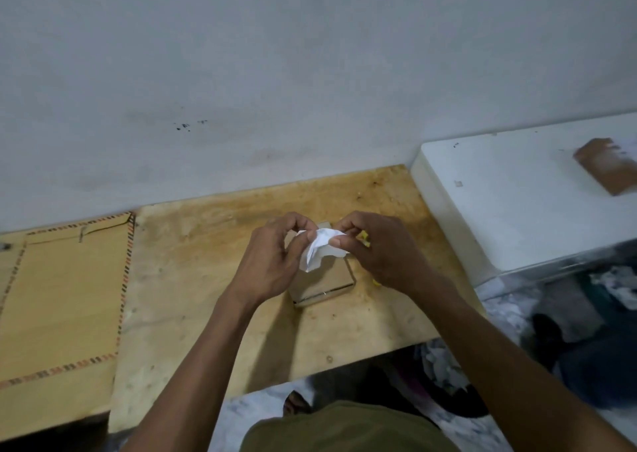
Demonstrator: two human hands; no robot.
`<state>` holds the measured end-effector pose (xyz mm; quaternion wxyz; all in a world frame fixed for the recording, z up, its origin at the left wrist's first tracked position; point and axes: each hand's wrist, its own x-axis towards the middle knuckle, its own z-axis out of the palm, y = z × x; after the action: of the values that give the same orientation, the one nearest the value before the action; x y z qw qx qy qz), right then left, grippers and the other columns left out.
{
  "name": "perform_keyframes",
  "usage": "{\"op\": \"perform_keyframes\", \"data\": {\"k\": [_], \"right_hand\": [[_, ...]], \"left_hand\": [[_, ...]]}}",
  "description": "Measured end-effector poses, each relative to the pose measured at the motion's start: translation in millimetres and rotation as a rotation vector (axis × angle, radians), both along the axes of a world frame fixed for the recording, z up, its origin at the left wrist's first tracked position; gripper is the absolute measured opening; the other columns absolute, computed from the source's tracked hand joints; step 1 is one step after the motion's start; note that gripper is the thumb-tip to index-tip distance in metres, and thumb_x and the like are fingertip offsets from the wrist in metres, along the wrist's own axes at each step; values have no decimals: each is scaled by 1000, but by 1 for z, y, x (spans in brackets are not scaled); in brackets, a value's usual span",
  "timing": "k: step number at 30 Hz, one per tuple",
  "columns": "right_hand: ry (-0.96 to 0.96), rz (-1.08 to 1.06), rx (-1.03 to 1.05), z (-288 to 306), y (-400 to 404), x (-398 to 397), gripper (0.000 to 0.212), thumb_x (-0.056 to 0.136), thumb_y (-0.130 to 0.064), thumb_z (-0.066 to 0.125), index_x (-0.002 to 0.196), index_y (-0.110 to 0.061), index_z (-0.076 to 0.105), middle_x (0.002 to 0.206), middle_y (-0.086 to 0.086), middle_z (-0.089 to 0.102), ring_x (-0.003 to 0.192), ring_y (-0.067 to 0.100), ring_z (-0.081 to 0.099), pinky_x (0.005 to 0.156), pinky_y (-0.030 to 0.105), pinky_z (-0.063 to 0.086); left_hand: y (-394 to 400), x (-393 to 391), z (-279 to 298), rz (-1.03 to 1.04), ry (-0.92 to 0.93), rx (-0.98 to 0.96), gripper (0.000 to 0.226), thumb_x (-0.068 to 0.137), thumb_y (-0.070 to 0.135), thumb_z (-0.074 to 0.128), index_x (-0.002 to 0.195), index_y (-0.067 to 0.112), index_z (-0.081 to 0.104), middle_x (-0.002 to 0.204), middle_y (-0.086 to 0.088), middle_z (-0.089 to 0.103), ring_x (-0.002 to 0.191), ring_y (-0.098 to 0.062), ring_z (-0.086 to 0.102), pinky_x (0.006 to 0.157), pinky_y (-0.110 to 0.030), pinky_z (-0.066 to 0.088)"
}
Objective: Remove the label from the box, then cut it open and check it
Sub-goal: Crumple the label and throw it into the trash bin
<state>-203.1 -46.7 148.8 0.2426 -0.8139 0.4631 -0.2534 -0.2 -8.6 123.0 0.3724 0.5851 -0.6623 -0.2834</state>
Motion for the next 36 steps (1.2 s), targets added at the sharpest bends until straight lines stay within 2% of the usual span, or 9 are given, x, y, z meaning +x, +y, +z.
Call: {"op": "perform_keyframes", "data": {"k": [3,5,9,14,16,22,26,32,36], "right_hand": [[4,0,-13,-2,5,-4,19,85,-36,67,91,-19,71,83,-5,71,73,13,61,64,33,51],[-19,-9,11,-3,5,-9,18,84,-34,69,92,-19,71,81,-7,70,73,12,61,65,31,49],[-120,-4,93,-4,3,-30,9,85,-20,73,94,-19,73,77,-17,64,77,-4,59,66,6,41],[-133,54,-53,-15,-2,-51,3,87,-15,67,88,-13,69,81,-4,65,70,10,56,61,23,45],[-154,71,-64,-16,-5,-56,5,88,-14,66,87,-10,69,81,-2,64,70,11,56,62,20,44],[-198,78,7,-22,-11,-69,10,89,-21,66,83,-13,68,80,-3,63,72,13,58,63,25,47],[-351,8,168,-26,-1,-72,13,91,-16,66,81,-9,68,76,2,68,68,12,60,61,24,47],[-701,-543,387,-37,-18,-143,14,95,-22,64,85,-17,72,78,8,70,68,18,64,57,32,52],[-712,-507,405,-31,-10,-148,12,93,-19,66,87,-10,72,70,10,68,59,14,59,56,28,51]], "left_hand": [[4,-10,6,-38,-33,5,24,90,44,67,108,29,69,106,21,67,99,-7,61,84,-26,48],[6,-16,9,-24,-35,-23,20,88,44,68,98,28,73,97,20,69,93,-8,61,79,-27,48],[5,-24,8,55,32,-6,6,86,28,75,82,24,74,85,14,70,83,-5,62,73,-21,44],[6,-55,11,63,23,25,6,88,26,73,83,22,73,83,11,69,82,-4,60,71,-12,40],[6,-64,13,47,9,27,8,87,31,73,87,23,76,84,11,70,82,-8,60,70,-14,42],[7,-75,7,128,-23,-19,10,84,37,75,82,28,78,81,15,70,84,-9,60,71,-25,46],[14,-91,4,193,-5,-78,7,84,27,77,78,31,77,79,16,70,87,-8,61,73,-23,46],[28,-56,7,615,437,-69,19,86,10,73,79,27,74,76,12,74,68,7,62,64,-13,50],[27,-47,2,629,590,85,8,87,12,72,87,19,76,76,12,75,73,-4,64,65,-20,52]]}}
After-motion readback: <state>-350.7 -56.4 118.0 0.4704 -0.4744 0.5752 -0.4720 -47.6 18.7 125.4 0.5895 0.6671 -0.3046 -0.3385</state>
